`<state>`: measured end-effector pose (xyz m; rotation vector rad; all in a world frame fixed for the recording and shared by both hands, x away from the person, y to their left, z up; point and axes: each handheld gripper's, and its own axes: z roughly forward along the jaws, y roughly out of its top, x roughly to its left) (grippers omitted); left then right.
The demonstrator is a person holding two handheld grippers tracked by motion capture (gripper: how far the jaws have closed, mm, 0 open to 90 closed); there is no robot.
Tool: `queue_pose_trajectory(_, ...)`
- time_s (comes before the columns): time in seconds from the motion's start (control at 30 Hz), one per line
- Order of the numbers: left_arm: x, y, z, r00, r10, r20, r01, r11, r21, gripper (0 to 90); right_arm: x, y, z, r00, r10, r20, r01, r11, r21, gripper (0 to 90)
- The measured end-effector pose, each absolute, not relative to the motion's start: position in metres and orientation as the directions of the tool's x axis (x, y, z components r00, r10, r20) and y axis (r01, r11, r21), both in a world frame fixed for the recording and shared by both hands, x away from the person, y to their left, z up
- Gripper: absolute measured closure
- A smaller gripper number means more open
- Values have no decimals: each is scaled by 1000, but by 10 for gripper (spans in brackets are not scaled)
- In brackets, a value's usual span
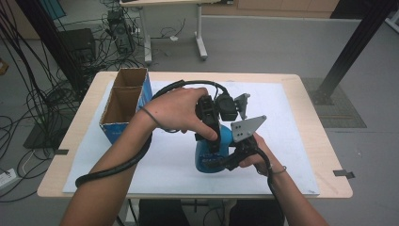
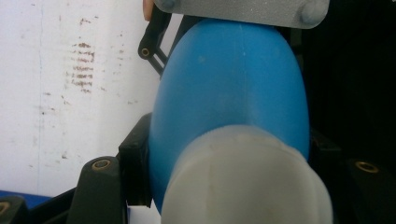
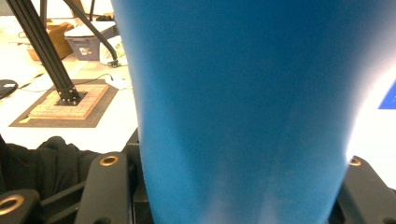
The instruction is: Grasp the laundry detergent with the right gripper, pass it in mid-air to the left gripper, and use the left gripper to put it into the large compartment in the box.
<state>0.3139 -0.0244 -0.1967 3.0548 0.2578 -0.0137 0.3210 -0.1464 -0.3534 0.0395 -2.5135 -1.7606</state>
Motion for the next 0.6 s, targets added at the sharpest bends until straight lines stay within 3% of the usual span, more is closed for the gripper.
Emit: queue_pose_trajectory(0.6,314,-25,-196,986,166,-6,166,-984,65,370,322,-145,-354,-997,-64,43,19,339,941,418)
